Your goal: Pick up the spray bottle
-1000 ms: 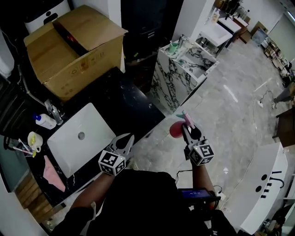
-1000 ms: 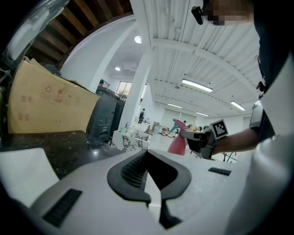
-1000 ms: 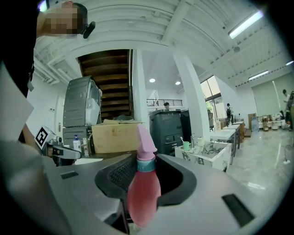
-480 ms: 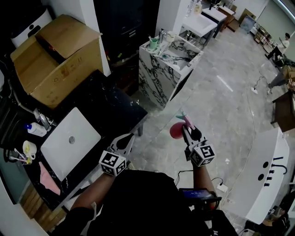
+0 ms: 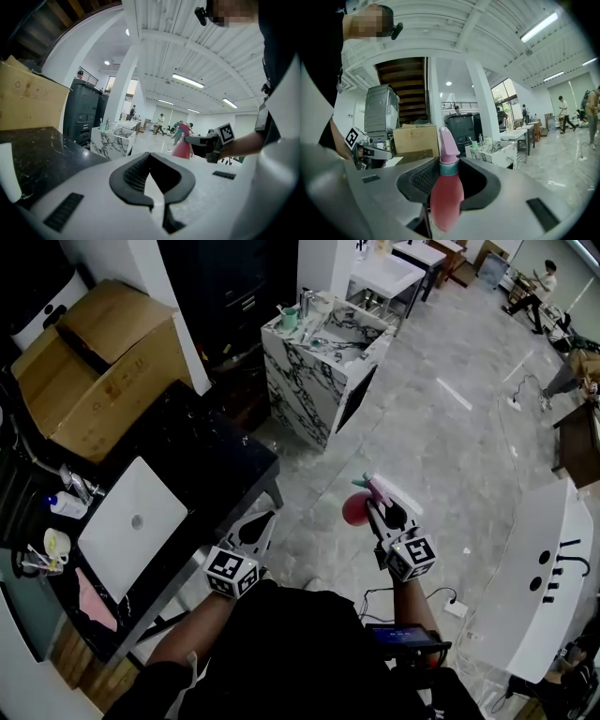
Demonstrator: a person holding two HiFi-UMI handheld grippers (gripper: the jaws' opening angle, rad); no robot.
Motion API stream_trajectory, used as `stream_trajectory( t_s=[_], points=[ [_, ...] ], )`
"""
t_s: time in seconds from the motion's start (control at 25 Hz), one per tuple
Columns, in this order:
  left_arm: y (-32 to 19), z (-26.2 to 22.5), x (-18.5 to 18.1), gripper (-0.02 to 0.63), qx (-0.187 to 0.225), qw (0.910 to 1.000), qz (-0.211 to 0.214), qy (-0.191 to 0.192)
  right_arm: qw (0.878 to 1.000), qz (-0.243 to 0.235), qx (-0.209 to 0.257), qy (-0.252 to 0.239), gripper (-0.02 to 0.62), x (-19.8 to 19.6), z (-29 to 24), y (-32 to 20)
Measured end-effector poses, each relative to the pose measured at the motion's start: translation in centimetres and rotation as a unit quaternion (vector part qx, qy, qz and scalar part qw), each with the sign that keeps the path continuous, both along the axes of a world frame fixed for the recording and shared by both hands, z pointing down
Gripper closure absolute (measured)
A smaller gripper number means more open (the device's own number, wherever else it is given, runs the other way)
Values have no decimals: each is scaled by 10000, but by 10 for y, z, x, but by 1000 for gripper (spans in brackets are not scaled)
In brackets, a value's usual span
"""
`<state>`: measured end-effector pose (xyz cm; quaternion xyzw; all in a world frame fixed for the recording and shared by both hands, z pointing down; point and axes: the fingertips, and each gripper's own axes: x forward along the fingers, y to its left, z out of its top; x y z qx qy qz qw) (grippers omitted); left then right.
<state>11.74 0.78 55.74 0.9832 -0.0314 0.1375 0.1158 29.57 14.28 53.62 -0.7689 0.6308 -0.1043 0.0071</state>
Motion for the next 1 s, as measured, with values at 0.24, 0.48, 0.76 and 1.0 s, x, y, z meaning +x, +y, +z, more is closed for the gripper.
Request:
stream_trajectory(
  t_s=[0.24, 0.48, 0.76, 1.0],
  points=[
    [29, -1, 4, 598, -83, 9999, -48, 38, 9999, -86, -17, -71, 446, 1, 4, 26],
    [47, 1, 2, 598, -67, 9999, -152, 32, 9996, -268, 10, -86, 446, 0, 3, 36],
    [59, 0, 4, 598, 34, 9997, -234, 6, 9992, -369, 34, -125, 446, 2, 3, 43],
    [68, 2, 6, 598, 25, 9996, -280, 38, 9987, -486, 23, -148, 446, 1, 9, 50]
  ],
)
